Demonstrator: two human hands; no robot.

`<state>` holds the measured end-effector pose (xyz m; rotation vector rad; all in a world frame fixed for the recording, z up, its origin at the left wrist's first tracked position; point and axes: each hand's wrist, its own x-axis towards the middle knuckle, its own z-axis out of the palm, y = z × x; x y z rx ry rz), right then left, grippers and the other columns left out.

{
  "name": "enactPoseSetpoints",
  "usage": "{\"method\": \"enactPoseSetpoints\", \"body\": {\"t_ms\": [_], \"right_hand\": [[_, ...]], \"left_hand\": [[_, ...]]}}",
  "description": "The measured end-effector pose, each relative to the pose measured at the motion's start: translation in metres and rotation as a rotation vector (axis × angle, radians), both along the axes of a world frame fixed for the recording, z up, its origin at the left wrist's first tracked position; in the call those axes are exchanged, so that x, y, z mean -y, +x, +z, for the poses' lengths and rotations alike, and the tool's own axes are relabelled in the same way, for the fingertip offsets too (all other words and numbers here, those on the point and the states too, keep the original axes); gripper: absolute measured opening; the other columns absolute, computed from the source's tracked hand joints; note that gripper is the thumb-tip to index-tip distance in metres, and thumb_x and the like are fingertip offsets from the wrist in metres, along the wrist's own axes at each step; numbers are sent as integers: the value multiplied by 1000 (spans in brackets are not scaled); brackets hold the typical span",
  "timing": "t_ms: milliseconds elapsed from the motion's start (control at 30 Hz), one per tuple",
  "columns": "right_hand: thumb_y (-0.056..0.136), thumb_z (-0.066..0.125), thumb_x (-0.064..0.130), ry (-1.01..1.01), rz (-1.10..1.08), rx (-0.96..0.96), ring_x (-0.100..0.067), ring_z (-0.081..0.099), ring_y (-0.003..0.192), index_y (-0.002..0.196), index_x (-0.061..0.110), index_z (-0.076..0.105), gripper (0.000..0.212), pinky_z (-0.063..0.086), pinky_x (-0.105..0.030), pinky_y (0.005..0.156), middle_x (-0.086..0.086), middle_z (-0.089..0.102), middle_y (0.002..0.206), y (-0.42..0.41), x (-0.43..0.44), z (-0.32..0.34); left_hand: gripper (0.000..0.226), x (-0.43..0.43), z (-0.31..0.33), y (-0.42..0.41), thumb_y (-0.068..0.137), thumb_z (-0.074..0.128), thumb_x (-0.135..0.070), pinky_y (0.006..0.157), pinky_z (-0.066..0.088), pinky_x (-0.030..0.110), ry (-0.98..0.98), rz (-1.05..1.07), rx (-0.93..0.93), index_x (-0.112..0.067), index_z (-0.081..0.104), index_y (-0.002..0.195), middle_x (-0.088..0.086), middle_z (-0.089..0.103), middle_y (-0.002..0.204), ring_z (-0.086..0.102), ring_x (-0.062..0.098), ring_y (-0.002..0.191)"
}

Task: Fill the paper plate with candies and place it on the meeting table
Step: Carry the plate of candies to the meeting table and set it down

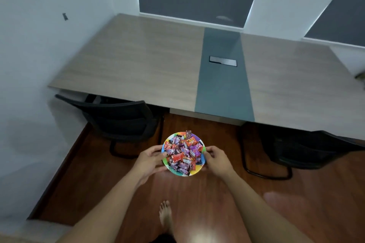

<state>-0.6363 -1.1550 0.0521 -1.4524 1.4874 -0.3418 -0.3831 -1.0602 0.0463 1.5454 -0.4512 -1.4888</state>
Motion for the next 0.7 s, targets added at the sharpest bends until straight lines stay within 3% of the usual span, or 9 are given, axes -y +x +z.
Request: {"method": "enactPoseSetpoints", "body": {"t_ms": [133,367,500,700], "right_hand": [[110,56,25,10,-81,8,-14,83,79,119,13,65,18,67,-28,61,-2,79,102,-6,51,5],[109,58,26,16,-209,30,-15,83,82,118,12,65,18,70,-42,70,-1,80,101,-18,120,-9],[109,59,25,21,-248,37,-10,82,79,120,10,66,20,68,-32,64,0,80,99,-23,158,-18],[109,59,25,45,-271,65,-13,81,81,116,12,67,17,68,-33,65,0,81,98,-36,235,-31]], "left_hand": [[33,69,-1,-2,96,78,-15,83,68,44,7,-50,-26,-17,70,128,11,80,121,82,27,102],[33,169,2,-3,97,77,-16,79,69,41,6,-181,-19,-17,71,129,11,79,121,83,25,100],[32,217,-3,-5,97,77,-17,81,69,42,27,-225,-16,-18,71,128,9,80,119,83,24,101],[31,298,-14,-16,96,78,-14,86,68,46,60,-231,-13,-15,71,127,11,81,118,82,28,102]]}}
